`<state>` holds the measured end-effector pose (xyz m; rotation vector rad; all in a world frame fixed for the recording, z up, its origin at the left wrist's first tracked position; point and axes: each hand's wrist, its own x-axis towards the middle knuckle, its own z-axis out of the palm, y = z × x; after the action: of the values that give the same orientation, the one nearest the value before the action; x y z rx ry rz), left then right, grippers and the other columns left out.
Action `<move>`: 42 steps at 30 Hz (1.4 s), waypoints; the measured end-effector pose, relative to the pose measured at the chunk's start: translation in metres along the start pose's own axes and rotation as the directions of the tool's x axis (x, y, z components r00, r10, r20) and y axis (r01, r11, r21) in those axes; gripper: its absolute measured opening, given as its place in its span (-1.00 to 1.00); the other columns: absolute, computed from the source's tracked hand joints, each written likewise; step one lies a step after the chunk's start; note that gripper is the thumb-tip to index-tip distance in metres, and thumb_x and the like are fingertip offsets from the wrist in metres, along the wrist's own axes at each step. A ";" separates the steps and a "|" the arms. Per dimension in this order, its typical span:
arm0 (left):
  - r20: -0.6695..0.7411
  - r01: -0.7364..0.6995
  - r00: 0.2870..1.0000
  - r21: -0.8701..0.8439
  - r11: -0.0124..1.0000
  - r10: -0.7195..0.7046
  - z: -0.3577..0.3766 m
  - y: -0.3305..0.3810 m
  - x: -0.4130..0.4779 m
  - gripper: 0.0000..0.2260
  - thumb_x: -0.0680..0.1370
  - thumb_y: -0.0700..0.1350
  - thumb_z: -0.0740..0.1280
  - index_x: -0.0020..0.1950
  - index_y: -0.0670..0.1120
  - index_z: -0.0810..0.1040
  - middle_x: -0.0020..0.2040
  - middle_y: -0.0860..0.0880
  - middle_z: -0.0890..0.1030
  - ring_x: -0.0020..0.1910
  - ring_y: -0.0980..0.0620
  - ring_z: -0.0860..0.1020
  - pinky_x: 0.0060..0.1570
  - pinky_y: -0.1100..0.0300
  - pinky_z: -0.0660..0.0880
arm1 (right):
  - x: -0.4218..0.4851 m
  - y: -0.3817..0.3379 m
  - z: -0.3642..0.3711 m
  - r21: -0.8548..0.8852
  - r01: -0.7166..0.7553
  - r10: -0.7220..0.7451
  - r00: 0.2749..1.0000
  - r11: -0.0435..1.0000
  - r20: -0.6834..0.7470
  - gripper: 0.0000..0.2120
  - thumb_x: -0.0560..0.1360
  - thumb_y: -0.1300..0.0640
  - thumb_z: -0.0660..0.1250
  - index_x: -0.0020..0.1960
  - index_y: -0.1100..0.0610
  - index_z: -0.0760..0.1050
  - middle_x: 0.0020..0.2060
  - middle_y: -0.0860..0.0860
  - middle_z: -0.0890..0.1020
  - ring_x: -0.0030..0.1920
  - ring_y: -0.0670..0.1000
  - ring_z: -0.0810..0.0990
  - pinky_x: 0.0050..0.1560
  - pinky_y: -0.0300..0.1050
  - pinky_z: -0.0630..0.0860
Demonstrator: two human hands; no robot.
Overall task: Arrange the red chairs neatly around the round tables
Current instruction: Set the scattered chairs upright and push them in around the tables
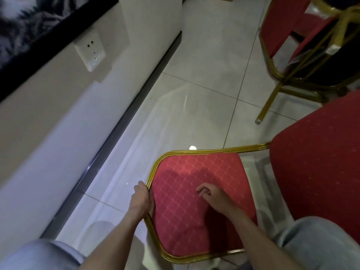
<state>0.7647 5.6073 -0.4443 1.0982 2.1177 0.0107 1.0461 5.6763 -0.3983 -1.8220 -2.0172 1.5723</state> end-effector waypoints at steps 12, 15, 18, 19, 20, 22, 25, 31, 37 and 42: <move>-0.015 -0.040 0.999 -0.099 0.994 0.039 -0.193 0.043 -0.177 -0.72 0.62 -0.25 0.31 0.15 -0.03 0.23 -0.20 -0.10 0.57 -0.28 -0.08 0.60 -0.34 0.02 0.57 | -0.173 -0.147 -0.135 0.191 -0.116 0.117 0.993 0.975 0.009 -0.66 0.56 0.56 0.14 -0.12 0.24 0.58 -0.39 0.04 0.61 -0.32 -0.06 0.57 -0.17 -0.20 0.43; 0.012 -0.025 1.000 -0.083 0.996 0.026 -0.246 0.051 -0.219 -0.74 0.53 -0.17 0.39 0.03 0.04 0.32 -0.23 -0.08 0.60 -0.31 -0.14 0.62 -0.28 -0.07 0.64 | -0.225 -0.198 -0.166 0.115 -0.112 0.108 0.993 0.987 0.040 -0.60 0.58 0.53 0.17 -0.16 0.18 0.66 -0.36 -0.02 0.61 -0.26 -0.05 0.54 -0.14 -0.26 0.47; 0.019 -0.041 0.999 -0.057 0.998 0.042 -0.297 0.070 -0.270 -0.79 0.47 -0.11 0.39 0.02 -0.02 0.41 -0.25 -0.08 0.61 -0.31 -0.14 0.63 -0.25 -0.05 0.64 | -0.288 -0.257 -0.193 0.003 -0.121 0.121 0.990 0.993 0.069 -0.85 0.63 0.24 0.31 0.07 0.09 0.65 -0.15 -0.11 0.65 -0.17 -0.18 0.56 -0.17 -0.37 0.51; 0.014 -0.059 0.998 -0.066 0.996 0.060 -0.316 0.079 -0.287 -0.78 0.47 -0.10 0.42 0.03 -0.04 0.43 -0.25 -0.08 0.62 -0.31 -0.12 0.63 -0.23 -0.04 0.64 | -0.305 -0.272 -0.198 0.016 -0.118 0.117 0.991 0.993 0.067 -0.86 0.63 0.22 0.32 0.06 0.07 0.65 -0.14 -0.10 0.66 -0.16 -0.17 0.57 -0.22 -0.37 0.48; 0.016 -0.082 0.996 -0.079 0.993 0.084 -0.335 0.090 -0.306 -0.76 0.46 -0.10 0.44 0.04 -0.07 0.44 -0.25 -0.08 0.62 -0.30 -0.11 0.64 -0.23 -0.03 0.63 | -0.325 -0.287 -0.204 0.067 -0.133 0.130 0.990 0.989 0.049 -0.84 0.64 0.24 0.30 0.02 0.06 0.64 -0.17 -0.08 0.67 -0.17 -0.12 0.58 -0.27 -0.40 0.44; 0.005 -0.075 0.997 -0.118 0.990 0.076 -0.367 0.106 -0.344 -0.74 0.45 -0.09 0.47 0.01 -0.10 0.45 -0.24 -0.09 0.61 -0.29 -0.10 0.63 -0.24 -0.02 0.62 | -0.361 -0.319 -0.212 0.098 -0.137 0.135 0.990 0.986 0.033 -0.74 0.66 0.29 0.24 -0.04 0.02 0.61 -0.24 -0.05 0.68 -0.23 -0.07 0.59 -0.35 -0.41 0.40; 0.039 -0.054 0.998 -0.115 0.992 0.058 -0.414 0.136 -0.388 -0.68 0.45 -0.06 0.51 -0.01 -0.12 0.40 -0.22 -0.09 0.56 -0.27 -0.12 0.63 -0.30 -0.01 0.64 | -0.401 -0.363 -0.226 0.110 -0.126 0.126 0.992 0.986 0.010 -0.72 0.67 0.27 0.24 -0.04 -0.06 0.60 -0.30 -0.10 0.70 -0.24 -0.09 0.60 -0.31 -0.34 0.41; 0.096 -0.149 0.983 -0.106 0.983 0.159 -0.471 0.190 -0.451 -0.53 0.44 -0.03 0.52 0.14 -0.07 0.29 -0.16 -0.09 0.54 -0.27 -0.11 0.63 -0.34 -0.03 0.67 | -0.461 -0.408 -0.230 0.137 -0.100 0.102 0.995 0.985 -0.007 -0.72 0.61 0.25 0.33 -0.07 -0.13 0.62 -0.24 -0.17 0.70 -0.15 -0.13 0.61 0.00 -0.12 0.49; 0.112 -0.276 0.945 -0.231 0.933 0.307 -0.514 0.274 -0.491 -0.55 0.47 -0.12 0.47 0.15 -0.09 0.24 -0.11 -0.15 0.55 -0.30 -0.17 0.62 -0.55 0.04 0.58 | -0.518 -0.420 -0.232 0.213 -0.097 0.103 0.995 0.972 -0.017 -0.65 0.42 -0.27 0.42 0.18 -0.27 0.54 0.15 -0.14 0.64 0.21 -0.09 0.59 0.36 0.01 0.51; 0.148 -0.357 0.888 -0.375 0.856 0.435 -0.512 0.342 -0.514 -0.23 0.48 -0.13 0.42 0.55 0.09 0.04 -0.10 -0.10 0.55 -0.26 -0.13 0.61 -0.57 0.18 0.53 | -0.551 -0.426 -0.257 0.314 -0.110 0.174 0.967 0.943 -0.186 -0.51 0.58 -0.18 0.38 0.45 -0.06 0.45 0.32 -0.08 0.55 0.29 -0.06 0.54 0.35 -0.08 0.47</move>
<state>0.8774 5.6178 0.3503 1.2404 1.5766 0.4142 1.0586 5.5049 0.3239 -1.9509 -1.4924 1.5396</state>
